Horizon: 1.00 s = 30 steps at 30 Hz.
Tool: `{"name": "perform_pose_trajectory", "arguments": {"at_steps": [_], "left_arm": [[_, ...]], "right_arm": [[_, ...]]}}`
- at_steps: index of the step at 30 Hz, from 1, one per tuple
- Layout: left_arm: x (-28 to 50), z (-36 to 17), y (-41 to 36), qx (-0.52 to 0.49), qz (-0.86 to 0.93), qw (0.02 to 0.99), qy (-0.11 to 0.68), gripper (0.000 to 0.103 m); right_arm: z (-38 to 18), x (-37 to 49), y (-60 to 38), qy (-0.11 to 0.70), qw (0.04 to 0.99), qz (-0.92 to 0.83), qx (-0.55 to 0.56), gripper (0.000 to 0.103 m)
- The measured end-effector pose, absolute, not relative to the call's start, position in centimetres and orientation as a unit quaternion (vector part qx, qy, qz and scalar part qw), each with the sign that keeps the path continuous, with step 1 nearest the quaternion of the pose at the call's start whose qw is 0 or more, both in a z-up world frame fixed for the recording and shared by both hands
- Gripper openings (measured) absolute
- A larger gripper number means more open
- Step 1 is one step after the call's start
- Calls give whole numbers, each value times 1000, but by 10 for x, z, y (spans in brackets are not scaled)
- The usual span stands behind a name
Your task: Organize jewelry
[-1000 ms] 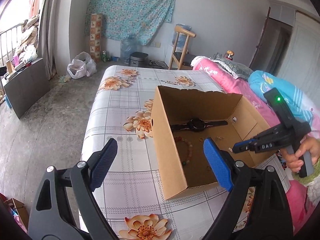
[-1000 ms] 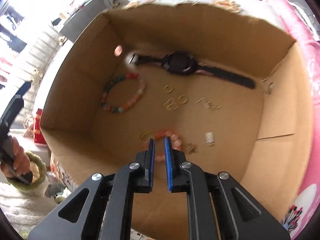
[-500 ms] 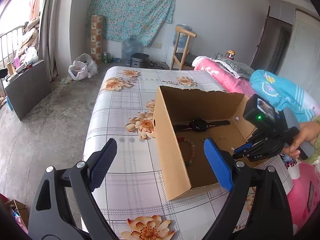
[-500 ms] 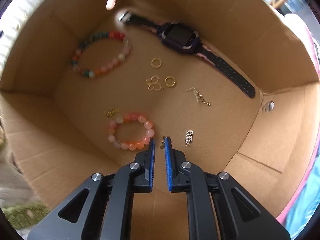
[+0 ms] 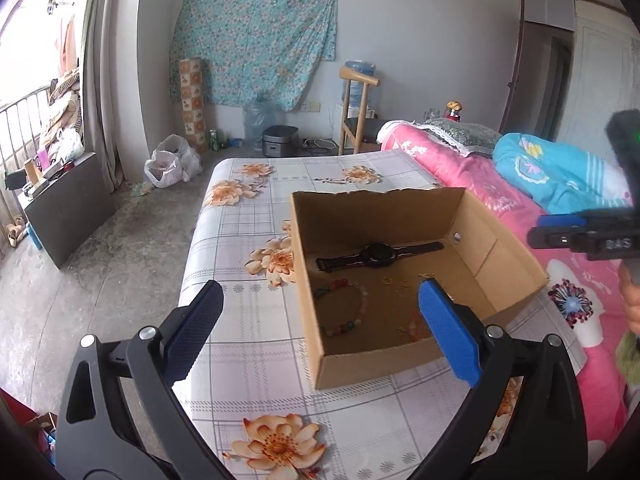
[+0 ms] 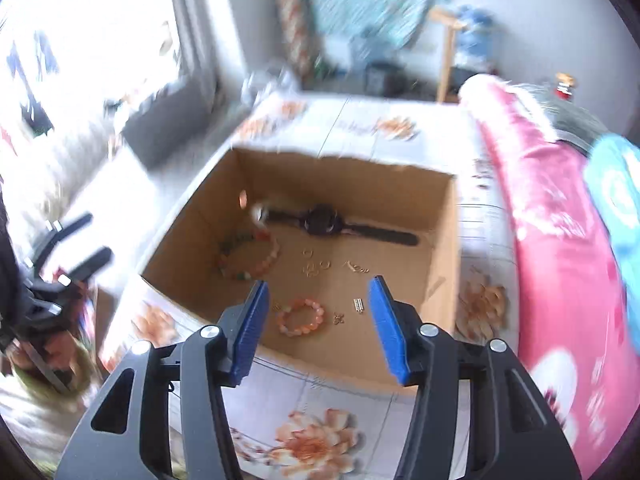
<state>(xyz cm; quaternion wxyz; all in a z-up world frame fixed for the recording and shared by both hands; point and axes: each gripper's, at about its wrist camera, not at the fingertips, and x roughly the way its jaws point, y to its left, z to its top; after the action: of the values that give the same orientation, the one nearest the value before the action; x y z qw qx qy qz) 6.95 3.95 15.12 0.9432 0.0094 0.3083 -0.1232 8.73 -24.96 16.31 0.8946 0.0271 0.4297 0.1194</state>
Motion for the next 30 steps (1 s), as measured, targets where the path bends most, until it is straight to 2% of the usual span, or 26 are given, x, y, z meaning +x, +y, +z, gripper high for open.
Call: {"name": "perform_pose_trajectory", "arguments": {"at_steps": [3,9,11,17,23,30], "left_arm": [[61,151,29,12,-103,940,324,95],[60,118,13,16,-45,918,393,95],[62,109,9,8,-47,910,412,95],[60,99,-3,39,-34,904,424,95],[72,82,-3,13,-24,882,470,95],[78,74,-5,21,-11,873,487,95]], "right_arm": [[156,55,-257,409,907,86,54,70],[119,27,-260,424,900,28,97,79],[110,24,-255,435,896,9,89,79],[91,29,-238,445,895,-20,29,93],[79,41,-233,462,886,-33,21,95],[67,54,-233,487,872,-57,15,96]]}}
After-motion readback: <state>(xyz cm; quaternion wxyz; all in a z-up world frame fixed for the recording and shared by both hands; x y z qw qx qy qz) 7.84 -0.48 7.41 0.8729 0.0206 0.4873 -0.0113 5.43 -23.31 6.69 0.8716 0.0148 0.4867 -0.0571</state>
